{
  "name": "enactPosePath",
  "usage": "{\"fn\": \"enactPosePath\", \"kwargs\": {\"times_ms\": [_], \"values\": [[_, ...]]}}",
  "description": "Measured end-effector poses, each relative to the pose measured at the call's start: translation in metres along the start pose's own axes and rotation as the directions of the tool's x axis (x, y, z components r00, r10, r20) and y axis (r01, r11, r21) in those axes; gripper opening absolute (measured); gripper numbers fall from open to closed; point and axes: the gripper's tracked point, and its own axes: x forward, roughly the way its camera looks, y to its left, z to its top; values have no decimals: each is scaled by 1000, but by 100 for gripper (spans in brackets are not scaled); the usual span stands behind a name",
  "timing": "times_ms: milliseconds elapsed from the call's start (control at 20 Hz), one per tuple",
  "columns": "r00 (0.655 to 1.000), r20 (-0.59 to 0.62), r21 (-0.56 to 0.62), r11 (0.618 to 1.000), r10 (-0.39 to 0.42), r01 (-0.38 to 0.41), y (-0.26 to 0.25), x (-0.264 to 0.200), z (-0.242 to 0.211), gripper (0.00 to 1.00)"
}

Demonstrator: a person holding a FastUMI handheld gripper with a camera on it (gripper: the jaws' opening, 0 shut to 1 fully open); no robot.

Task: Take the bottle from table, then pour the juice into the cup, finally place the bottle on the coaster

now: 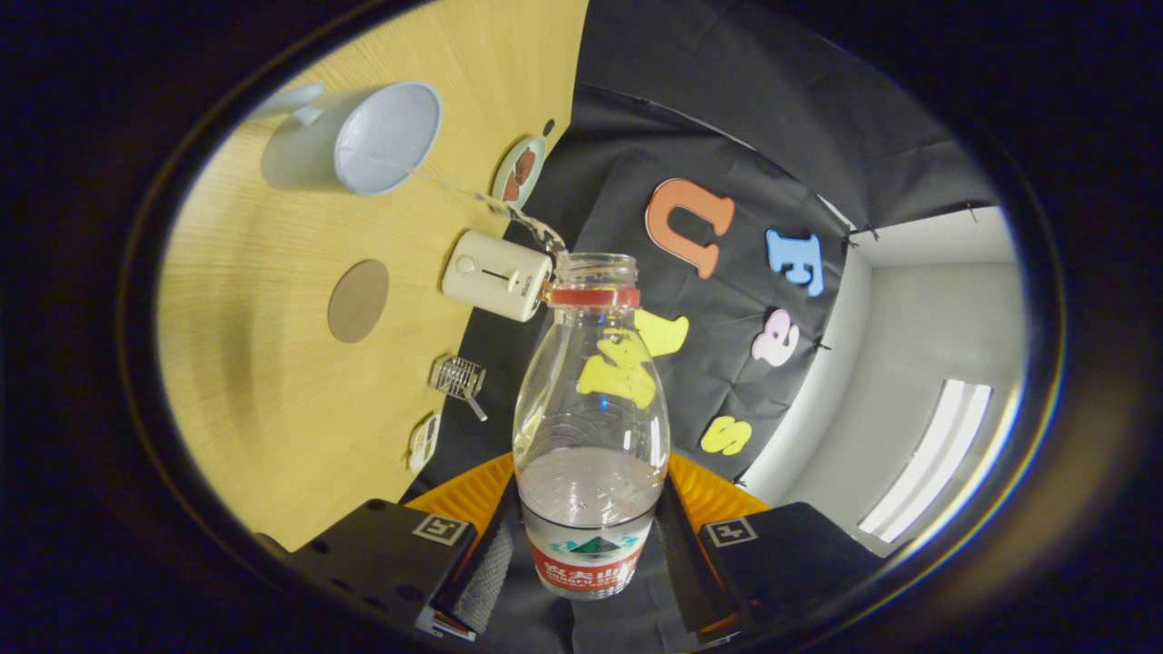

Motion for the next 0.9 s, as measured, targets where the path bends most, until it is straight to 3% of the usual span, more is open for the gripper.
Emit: {"fn": "enactPosePath", "kwargs": {"times_ms": [900], "values": [[997, 57, -157, 986, -50, 58, -4, 3, 25, 80]]}}
